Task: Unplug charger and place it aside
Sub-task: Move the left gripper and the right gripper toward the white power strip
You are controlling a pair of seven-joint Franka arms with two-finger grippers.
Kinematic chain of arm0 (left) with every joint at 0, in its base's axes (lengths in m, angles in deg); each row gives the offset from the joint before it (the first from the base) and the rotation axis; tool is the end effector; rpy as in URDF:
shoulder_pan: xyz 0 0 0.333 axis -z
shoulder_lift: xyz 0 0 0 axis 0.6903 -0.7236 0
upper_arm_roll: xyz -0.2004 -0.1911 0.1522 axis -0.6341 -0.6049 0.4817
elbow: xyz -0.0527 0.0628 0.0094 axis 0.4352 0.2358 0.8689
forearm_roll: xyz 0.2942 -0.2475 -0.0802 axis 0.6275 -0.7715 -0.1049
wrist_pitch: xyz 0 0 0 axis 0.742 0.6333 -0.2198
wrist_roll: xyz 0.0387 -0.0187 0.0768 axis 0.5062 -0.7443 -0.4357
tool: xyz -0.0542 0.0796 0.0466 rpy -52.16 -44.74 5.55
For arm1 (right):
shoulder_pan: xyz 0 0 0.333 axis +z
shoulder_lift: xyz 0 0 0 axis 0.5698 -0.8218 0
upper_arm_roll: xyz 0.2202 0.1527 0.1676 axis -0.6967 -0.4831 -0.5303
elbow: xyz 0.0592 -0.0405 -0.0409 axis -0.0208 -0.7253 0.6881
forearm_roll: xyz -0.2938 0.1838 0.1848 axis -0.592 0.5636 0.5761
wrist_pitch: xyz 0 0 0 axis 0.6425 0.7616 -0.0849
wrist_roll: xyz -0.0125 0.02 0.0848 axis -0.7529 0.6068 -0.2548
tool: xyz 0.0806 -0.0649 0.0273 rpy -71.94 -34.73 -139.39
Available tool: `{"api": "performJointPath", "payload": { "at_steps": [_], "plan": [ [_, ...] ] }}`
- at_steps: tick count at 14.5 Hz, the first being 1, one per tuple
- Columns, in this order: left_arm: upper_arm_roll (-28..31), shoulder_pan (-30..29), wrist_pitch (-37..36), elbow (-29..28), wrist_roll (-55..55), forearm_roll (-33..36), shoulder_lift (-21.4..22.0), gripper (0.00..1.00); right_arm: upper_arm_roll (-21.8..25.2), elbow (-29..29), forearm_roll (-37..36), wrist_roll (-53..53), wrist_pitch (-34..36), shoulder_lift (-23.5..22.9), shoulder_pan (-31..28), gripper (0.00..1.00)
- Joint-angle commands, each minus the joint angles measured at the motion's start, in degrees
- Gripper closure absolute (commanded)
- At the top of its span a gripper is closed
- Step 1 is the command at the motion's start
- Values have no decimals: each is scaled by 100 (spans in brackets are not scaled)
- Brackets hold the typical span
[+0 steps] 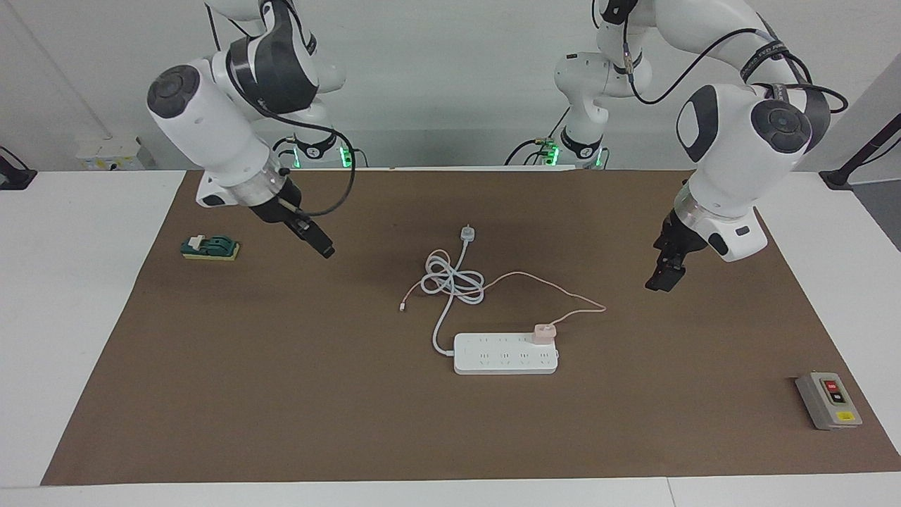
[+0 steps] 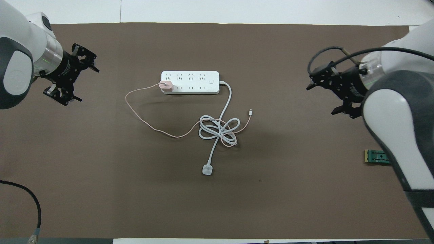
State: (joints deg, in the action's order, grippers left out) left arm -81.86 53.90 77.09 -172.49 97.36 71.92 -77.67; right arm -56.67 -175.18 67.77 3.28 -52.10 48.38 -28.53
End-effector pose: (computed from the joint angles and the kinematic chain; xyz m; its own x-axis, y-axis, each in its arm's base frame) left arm 0.6347 -0.1108 0.5164 0.4434 0.8955 -0.0384 0.8950 -0.4447 -0.0349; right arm 0.6013 0.1142 0.5095 0.6225 -0.7394 -0.2564 -0.7796 -0.6143 -0.1214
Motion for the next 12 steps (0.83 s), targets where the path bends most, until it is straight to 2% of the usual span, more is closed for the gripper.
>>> {"api": "performJointPath", "payload": {
  "at_steps": [1, 3, 6, 7, 9, 12],
  "plan": [
    [72, 109, 204, 180, 764, -133, -154, 0, 13, 83, 802, -1522, -751, -481, 389, 0],
    [72, 109, 284, 197, 1028, -203, -190, 0, 13, 135, 1180, -2297, -1086, -779, 557, 0],
    [72, 117, 520, 189, 1213, -326, -321, 0, 13, 994, 1735, -3081, -1166, -1710, 742, 0],
    [81, 126, 669, 206, 1431, -318, -417, 0, 13, 1214, 2015, -3187, -1166, -1965, 786, 0],
    [81, 318, 1003, 206, 1968, -309, -585, 0, 13, 1269, 2464, -3197, -1271, -2282, 830, 0],
    [107, 670, 1102, 215, 2355, -257, -866, 0, 5, 1637, 3062, -3162, -1474, -2801, 900, 0]
  ]
}}
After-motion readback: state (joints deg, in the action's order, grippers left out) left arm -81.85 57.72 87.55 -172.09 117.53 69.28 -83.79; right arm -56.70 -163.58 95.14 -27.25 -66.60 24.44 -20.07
